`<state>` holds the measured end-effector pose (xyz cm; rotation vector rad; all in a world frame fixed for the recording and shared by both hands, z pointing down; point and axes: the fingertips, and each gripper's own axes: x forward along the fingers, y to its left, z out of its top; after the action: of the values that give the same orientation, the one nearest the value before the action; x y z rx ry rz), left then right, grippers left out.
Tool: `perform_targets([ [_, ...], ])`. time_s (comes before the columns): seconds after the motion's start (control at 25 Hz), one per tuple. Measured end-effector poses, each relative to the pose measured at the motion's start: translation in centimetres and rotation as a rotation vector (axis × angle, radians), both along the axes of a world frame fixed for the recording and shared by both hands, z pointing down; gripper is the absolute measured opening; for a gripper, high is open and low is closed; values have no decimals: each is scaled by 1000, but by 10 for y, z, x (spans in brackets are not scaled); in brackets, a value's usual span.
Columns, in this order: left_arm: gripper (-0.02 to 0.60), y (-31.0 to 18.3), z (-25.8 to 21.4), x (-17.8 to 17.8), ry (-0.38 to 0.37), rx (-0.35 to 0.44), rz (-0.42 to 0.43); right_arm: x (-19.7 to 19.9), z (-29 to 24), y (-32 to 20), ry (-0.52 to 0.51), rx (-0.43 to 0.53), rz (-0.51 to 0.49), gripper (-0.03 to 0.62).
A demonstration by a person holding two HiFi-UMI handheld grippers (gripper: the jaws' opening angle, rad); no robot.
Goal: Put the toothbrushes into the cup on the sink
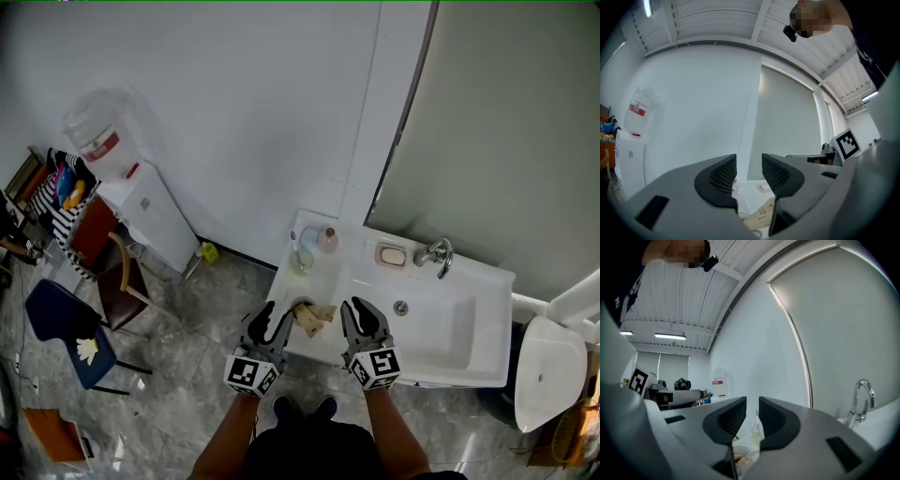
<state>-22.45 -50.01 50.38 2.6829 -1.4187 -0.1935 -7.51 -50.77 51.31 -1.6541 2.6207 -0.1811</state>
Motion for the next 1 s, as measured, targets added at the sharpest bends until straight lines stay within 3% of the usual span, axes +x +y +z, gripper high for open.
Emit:
perform_targets([
  [0.44,164,6,-8,-25,-9,13,-38,-1,-3,5,44,6,7,75],
  [1.0,164,8,-21,-31,12,34,-42,-2,-12,10,67,21,17,77],
])
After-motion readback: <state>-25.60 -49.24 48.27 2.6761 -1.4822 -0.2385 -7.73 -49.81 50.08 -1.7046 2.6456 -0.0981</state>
